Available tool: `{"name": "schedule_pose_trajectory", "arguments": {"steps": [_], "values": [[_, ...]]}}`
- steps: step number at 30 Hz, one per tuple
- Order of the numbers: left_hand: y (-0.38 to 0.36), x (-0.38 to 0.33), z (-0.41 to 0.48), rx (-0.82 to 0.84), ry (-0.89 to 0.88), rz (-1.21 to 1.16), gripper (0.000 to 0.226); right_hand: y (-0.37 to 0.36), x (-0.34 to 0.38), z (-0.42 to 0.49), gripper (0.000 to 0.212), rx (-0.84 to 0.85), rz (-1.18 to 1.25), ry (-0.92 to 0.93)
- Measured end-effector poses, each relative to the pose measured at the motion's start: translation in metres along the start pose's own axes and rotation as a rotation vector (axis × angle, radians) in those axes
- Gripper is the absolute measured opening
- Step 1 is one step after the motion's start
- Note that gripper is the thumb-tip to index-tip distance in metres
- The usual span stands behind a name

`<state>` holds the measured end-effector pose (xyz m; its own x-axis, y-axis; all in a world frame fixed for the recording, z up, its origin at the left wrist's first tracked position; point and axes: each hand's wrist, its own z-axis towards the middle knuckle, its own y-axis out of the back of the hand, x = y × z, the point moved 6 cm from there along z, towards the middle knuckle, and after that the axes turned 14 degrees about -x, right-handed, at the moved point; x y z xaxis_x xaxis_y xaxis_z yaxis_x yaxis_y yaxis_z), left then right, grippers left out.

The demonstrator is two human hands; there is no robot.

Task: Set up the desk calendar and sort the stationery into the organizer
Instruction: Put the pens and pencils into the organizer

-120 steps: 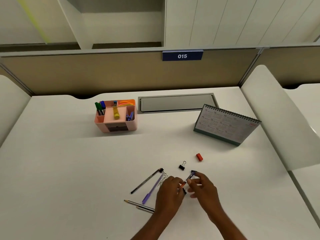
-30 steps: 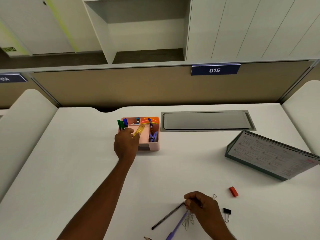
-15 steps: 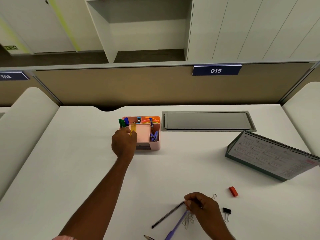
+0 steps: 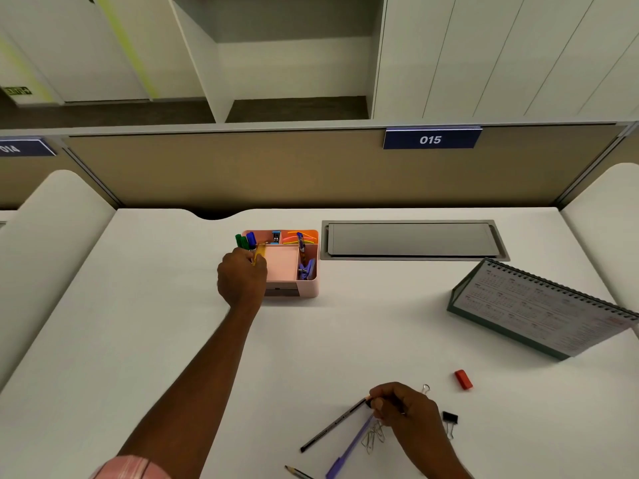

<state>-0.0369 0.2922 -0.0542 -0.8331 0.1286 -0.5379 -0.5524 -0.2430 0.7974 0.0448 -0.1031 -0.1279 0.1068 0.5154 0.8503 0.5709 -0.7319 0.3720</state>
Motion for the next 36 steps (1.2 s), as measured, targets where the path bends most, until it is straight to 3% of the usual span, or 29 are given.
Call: {"name": "schedule_pose_trajectory", "arguments": {"steps": [12,15,20,24,30,36], "values": [[0.008,-0.012,-0.010,-0.033,-0.056,-0.014,0.038,0.008,0.002,0.001,0.022,-0.034,-0.016,0.005],[0.023,-0.033,-0.047,-0.017,-0.096,-0.125,0.032,0.013,-0.001,0.000,0.022,-0.048,-0.025,0.002],[0.034,-0.042,-0.161,0.306,-0.319,-0.326,0.009,0.031,-0.015,-0.003,0.028,-0.086,-0.055,-0.025],[0.029,0.006,-0.250,0.550,-0.341,-0.183,0.012,0.045,-0.028,-0.008,0.029,-0.108,-0.076,-0.032],[0.052,0.075,-0.324,0.707,-0.416,-0.026,0.025,0.058,-0.043,-0.024,0.025,-0.113,-0.019,-0.078],[0.066,0.113,-0.329,0.709,-0.371,0.043,0.024,0.056,-0.053,-0.038,0.025,-0.090,-0.019,-0.069]]}}
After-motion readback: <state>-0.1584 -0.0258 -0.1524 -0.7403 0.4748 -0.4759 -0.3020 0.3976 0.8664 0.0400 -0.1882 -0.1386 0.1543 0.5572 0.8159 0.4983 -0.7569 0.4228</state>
